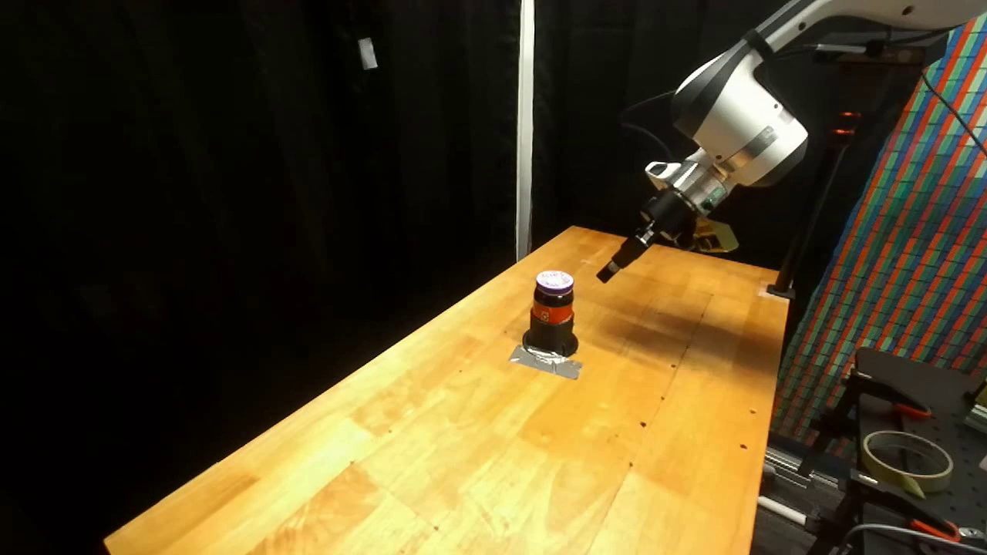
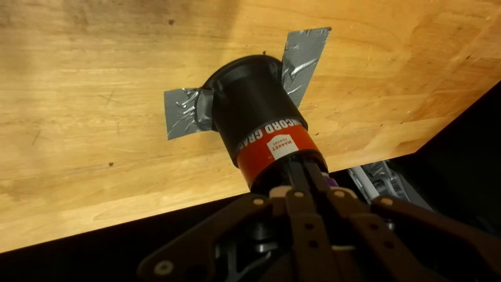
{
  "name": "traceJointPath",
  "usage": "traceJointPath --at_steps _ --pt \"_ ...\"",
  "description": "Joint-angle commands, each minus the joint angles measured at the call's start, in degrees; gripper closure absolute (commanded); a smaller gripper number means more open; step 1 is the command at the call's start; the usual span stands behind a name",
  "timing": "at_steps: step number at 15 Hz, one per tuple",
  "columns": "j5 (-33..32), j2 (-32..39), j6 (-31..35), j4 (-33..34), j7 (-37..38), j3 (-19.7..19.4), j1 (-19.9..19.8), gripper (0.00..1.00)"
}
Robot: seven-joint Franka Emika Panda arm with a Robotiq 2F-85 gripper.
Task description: Put the elastic around the bottle on the table
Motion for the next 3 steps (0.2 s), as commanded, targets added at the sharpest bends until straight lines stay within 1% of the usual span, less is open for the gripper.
traceJointPath --at_steps 1,2,3 --pt "-9.16 -5.39 -4.55 -5.02 9.52 -3.61 1.43 0.65" --pt "-12.85 -6.71 -4.88 -6.15 13.59 -5.74 2.94 0.63" --pt "-15.71 -8.52 -5.56 -7.03 17.64 -7.93 4.26 0.56"
